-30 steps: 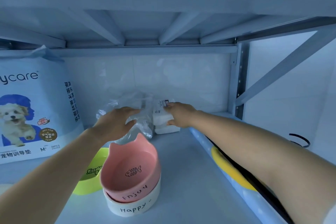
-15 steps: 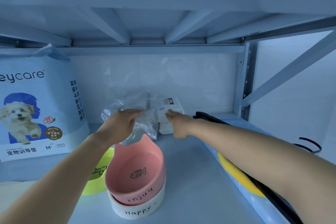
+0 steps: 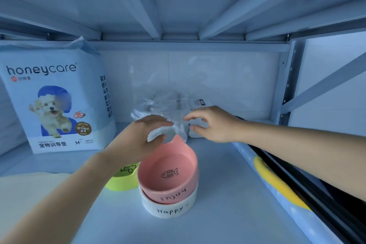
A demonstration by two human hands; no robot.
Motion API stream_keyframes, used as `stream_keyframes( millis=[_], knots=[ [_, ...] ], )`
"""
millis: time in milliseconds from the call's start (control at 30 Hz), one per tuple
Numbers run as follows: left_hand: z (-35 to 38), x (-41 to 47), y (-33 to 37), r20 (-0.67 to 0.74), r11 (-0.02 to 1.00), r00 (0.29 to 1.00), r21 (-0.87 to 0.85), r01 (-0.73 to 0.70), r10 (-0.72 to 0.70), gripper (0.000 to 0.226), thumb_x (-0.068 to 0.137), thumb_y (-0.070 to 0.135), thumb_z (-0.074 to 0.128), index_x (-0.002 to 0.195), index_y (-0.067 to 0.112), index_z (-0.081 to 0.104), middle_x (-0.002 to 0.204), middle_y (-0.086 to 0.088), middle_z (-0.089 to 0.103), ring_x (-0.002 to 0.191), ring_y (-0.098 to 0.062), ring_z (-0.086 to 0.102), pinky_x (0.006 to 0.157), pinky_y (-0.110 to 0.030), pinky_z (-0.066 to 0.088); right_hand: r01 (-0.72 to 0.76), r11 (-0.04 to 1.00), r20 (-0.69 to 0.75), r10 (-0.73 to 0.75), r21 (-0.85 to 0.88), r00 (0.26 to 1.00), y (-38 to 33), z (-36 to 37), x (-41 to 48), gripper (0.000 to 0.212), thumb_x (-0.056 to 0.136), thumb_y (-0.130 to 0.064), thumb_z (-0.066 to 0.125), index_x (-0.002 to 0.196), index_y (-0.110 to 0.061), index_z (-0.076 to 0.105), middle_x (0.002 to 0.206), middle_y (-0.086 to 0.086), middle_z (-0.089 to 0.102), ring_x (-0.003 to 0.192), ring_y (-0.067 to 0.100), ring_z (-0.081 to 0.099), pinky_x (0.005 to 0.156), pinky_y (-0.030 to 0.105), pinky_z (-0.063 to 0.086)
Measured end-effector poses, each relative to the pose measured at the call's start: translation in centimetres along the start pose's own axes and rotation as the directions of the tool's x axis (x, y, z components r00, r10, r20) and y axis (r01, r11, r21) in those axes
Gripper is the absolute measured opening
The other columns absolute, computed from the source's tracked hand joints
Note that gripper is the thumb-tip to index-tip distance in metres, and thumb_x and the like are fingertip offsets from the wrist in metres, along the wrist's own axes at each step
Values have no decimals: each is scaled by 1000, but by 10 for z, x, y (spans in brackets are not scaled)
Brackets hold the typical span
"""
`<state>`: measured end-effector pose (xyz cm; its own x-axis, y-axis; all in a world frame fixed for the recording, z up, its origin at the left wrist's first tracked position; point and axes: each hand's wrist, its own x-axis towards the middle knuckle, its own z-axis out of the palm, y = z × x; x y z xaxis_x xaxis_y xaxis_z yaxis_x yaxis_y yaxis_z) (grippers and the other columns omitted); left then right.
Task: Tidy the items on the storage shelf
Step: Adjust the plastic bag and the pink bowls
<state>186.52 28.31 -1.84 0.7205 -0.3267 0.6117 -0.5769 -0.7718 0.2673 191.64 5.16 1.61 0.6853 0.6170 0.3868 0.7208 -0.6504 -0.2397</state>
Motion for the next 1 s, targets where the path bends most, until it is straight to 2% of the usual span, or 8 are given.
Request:
stream_keyframes(
  millis=[100,167,367,433,567,667,733,1000],
  knots=[
    [-6,-21,4,59,1000,998,-11,-17,18,32,85,17,62,110,37,64,110,29,57,102,10,52,87,0,33,52,996,-16,-51,71,999,-31,3,-16,28,88,-25,61,116,-21,65,116,-6,65,108,11,57,96,22,42],
    [-11,-34,5,86,999,995,-25,-46,48,25,85,19,61,104,35,66,103,28,61,96,9,56,84,-5,38,67,993,12,-68,97,998,-51,6,-28,23,86,-31,65,107,-26,68,104,-7,68,97,17,61,89,33,47],
    [-11,-74,3,52,996,998,-76,-39,43,15,85,33,55,94,33,67,90,20,65,82,0,61,73,-28,50,-65,995,223,45,82,974,-87,33,-42,19,81,-47,65,96,-35,69,100,-13,67,96,4,57,89,30,46],
    [-8,-78,1,71,996,994,-48,-77,80,11,87,27,59,89,32,68,78,21,59,74,3,54,64,-22,46,-108,989,212,85,102,974,-96,43,-41,18,83,-44,64,94,-32,70,95,-13,68,91,4,58,85,29,47],
    [-10,-81,5,49,996,994,4,-93,93,10,88,28,59,91,36,66,71,25,51,75,4,47,56,-8,37,-153,986,-2,154,67,988,-104,53,-51,11,83,-34,67,91,-29,72,90,-14,68,87,1,58,81,28,47],
    [-10,-87,5,43,991,990,-11,-136,136,15,88,31,58,100,37,64,74,25,53,75,2,50,54,-8,39,-181,978,-313,205,104,927,-104,57,-68,8,80,-29,70,87,-26,73,90,-14,70,88,5,63,81,32,50],
    [-10,-88,2,77,987,985,-53,-149,153,17,87,37,54,101,37,64,76,27,54,74,2,53,58,-15,43,-183,980,-414,201,83,888,-105,64,-75,8,79,-29,71,84,-24,73,87,-12,71,86,6,64,79,33,51],
    [-9,-88,-5,201,977,958,-98,-190,207,29,76,46,70,98,27,68,91,16,67,86,-7,60,73,-33,50,-109,986,-361,148,126,921,-102,73,-85,13,78,-33,70,72,-22,73,74,-8,70,73,7,61,70,32,50]
  ],
)
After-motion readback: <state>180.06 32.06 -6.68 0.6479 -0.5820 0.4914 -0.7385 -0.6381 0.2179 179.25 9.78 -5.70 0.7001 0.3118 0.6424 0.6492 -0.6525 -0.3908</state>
